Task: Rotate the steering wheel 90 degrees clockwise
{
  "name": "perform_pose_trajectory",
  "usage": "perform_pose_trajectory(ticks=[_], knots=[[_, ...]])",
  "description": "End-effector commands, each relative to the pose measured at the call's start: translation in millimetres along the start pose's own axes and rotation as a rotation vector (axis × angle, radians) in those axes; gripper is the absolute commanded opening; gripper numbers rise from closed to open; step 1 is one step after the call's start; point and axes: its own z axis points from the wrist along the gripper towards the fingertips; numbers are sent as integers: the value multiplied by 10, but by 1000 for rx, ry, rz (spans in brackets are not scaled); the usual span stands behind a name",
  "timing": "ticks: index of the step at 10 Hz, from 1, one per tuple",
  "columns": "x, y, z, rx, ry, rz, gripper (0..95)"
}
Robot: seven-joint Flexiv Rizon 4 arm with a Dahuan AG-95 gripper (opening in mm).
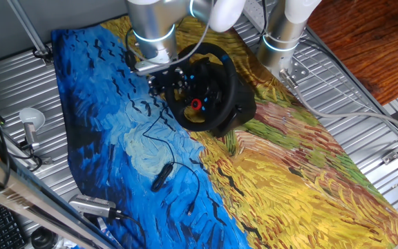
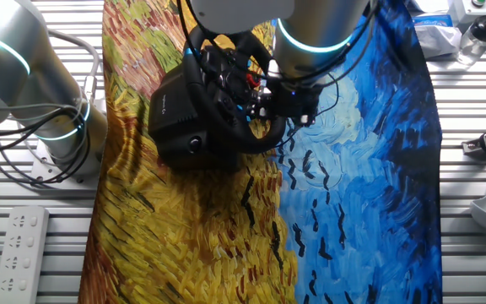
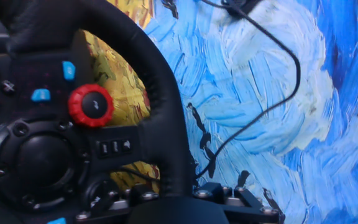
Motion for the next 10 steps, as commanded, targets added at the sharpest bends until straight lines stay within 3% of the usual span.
perform_pose_trajectory(ticks=[1,4,10], knots=[[29,-9,9,-12,-4,17,380],[48,-7,50,-36,-11,66,380],[54,-5,83,-50,-15,76,380]])
